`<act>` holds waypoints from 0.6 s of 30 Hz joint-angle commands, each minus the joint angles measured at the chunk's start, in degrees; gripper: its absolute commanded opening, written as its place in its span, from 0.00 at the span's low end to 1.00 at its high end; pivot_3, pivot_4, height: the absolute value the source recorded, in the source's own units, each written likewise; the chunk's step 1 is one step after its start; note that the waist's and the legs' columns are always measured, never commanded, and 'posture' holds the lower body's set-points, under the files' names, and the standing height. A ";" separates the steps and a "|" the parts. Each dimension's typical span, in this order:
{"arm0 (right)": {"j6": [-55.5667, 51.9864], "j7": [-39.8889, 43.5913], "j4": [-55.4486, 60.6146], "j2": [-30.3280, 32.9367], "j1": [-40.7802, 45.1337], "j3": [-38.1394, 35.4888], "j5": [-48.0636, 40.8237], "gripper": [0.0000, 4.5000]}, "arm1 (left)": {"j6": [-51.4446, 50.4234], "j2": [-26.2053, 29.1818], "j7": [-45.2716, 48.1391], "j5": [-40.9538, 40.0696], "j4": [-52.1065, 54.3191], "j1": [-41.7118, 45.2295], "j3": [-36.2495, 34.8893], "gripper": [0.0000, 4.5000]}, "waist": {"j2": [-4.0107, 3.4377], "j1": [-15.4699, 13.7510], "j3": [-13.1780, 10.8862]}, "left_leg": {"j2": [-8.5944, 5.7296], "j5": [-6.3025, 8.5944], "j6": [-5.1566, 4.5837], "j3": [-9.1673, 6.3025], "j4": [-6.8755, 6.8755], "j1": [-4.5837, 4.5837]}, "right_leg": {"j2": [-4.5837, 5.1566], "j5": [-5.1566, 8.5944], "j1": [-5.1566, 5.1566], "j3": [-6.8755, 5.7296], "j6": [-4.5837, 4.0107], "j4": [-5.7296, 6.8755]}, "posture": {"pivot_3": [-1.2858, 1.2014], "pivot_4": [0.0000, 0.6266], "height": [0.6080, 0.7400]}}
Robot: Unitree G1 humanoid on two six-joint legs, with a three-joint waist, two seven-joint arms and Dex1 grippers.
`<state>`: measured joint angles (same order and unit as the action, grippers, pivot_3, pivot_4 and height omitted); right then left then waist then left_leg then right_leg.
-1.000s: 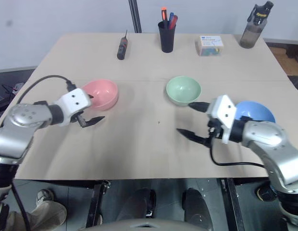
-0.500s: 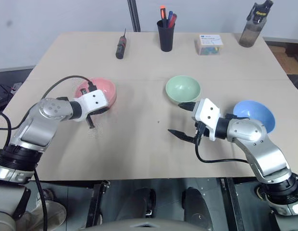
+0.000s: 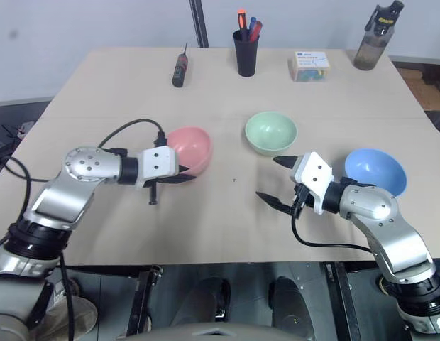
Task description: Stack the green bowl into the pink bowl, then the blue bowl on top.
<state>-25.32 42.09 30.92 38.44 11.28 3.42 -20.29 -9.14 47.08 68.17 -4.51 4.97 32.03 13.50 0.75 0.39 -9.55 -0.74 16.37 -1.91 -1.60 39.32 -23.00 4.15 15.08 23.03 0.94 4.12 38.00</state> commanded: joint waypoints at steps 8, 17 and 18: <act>-1.57 -6.38 9.02 -0.73 -7.21 -3.90 1.68 1.00 | 11.12 -8.23 11.24 0.07 -14.14 10.43 6.72 0.20 | 0.00 0.40 0.00 | -0.10 0.00 0.00 0.01 0.02 0.00 | -0.04 0.00 0.00 0.00 0.00 0.01 | 0.52 0.24 1.00; -2.84 -8.77 7.46 1.21 -7.08 -3.36 6.03 1.00 | 2.41 -6.88 9.84 -5.95 -7.60 7.23 0.16 0.86 | -0.01 0.52 0.00 | -0.05 0.00 -0.01 0.04 0.02 0.03 | -0.08 0.00 0.01 0.06 0.00 0.04 | 0.52 0.24 1.00; -2.88 -8.33 6.81 1.41 -6.78 -3.60 5.80 1.00 | 1.11 -6.59 9.38 -6.68 -5.97 6.27 -0.56 0.86 | -0.01 0.58 0.00 | -0.05 0.00 -0.01 0.05 0.02 0.04 | -0.08 0.00 0.01 0.07 0.00 0.04 | 0.52 0.24 1.00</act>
<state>-28.50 33.33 37.54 39.33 3.31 1.21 -14.73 -5.12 39.48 78.83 -8.42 -5.55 39.38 16.09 0.74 0.97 -9.55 -0.76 16.37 -1.92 -1.56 39.34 -22.96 4.07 15.08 23.04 1.02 4.12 38.04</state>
